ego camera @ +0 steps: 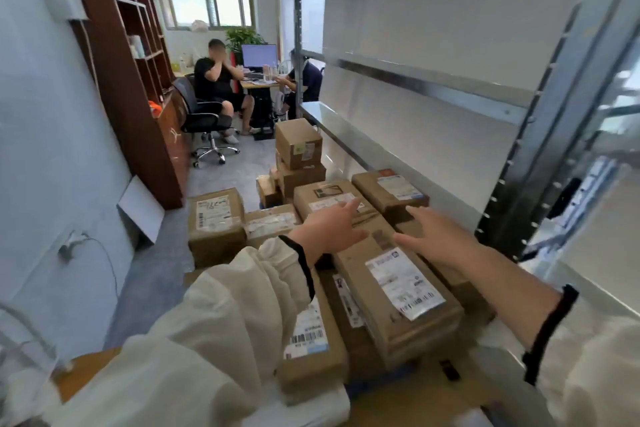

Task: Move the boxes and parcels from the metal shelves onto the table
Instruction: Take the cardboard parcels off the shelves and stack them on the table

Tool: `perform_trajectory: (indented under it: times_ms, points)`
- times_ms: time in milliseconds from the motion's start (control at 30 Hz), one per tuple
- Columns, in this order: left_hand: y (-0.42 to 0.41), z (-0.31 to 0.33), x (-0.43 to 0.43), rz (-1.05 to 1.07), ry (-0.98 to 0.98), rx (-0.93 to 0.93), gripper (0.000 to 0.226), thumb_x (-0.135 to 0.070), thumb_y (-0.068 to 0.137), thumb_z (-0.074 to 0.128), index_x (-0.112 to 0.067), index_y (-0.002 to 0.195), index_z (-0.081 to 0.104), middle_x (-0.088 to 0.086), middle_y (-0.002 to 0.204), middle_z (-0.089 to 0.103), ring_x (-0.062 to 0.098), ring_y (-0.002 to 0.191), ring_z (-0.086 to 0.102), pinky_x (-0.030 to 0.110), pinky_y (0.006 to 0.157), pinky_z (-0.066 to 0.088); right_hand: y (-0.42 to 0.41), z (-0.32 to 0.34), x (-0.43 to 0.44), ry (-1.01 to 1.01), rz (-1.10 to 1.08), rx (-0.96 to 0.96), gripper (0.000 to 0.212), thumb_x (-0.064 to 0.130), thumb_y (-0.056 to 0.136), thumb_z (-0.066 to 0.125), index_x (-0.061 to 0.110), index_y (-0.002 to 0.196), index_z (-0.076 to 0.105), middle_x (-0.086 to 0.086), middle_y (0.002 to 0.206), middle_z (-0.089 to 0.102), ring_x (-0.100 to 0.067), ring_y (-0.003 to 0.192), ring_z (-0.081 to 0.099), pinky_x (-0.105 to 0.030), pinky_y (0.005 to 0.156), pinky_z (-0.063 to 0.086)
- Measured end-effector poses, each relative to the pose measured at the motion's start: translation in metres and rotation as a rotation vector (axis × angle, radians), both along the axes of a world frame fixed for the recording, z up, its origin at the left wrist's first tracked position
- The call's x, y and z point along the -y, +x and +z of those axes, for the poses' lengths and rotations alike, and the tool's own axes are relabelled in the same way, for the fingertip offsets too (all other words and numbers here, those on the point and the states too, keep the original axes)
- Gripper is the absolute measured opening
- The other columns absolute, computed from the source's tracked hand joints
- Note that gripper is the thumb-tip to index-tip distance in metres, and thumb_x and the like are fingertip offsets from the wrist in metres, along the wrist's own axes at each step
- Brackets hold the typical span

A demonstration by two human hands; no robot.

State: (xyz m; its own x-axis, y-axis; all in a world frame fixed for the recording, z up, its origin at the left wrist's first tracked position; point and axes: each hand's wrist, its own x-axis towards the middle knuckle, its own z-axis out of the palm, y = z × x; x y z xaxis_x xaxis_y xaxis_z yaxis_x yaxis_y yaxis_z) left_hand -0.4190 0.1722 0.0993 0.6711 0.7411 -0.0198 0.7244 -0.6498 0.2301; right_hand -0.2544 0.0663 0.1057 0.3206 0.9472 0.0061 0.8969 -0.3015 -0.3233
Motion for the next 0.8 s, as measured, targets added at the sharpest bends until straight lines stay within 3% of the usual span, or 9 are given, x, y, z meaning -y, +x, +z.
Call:
perform_trajectory:
  times_ms: [267,433,800]
  points:
    - [0.175,-0.009,0.186,-0.473,-0.094,0.057,0.074,-0.051,0.092,0.050,-0.027,0.151,0.012,0.006,0.149,0.039,0.028,0.128,0.047,0.041,0.102,0.041,0.112,-0.003,0.236,0.016,-0.397,-0.035,0.068,0.060,0.082,0.056,0.029,0.139,0.039,-0.002,0.142,0.046,-0.027,0.121,0.051,-0.043,0.098,0.045]
    - [0.275,-0.018,0.312,-0.816,-0.108,-0.005,0.075,-0.049,0.094,0.048,-0.022,0.152,0.009,0.010,0.151,0.034,0.029,0.133,0.040,0.039,0.107,0.034,0.153,-0.011,0.407,0.016,-0.779,-0.074,0.075,0.057,0.086,0.055,0.024,0.147,0.027,-0.002,0.152,0.031,-0.022,0.135,0.036,-0.035,0.109,0.033]
    - [0.364,-0.047,0.615,-1.509,-0.107,-0.102,0.077,-0.053,0.094,0.044,-0.025,0.153,0.004,0.007,0.153,0.029,0.024,0.137,0.034,0.034,0.106,0.031,0.085,-0.038,0.718,0.022,-1.539,-0.167,0.075,0.056,0.088,0.052,0.023,0.149,0.023,-0.003,0.155,0.026,-0.022,0.139,0.029,-0.035,0.111,0.028]
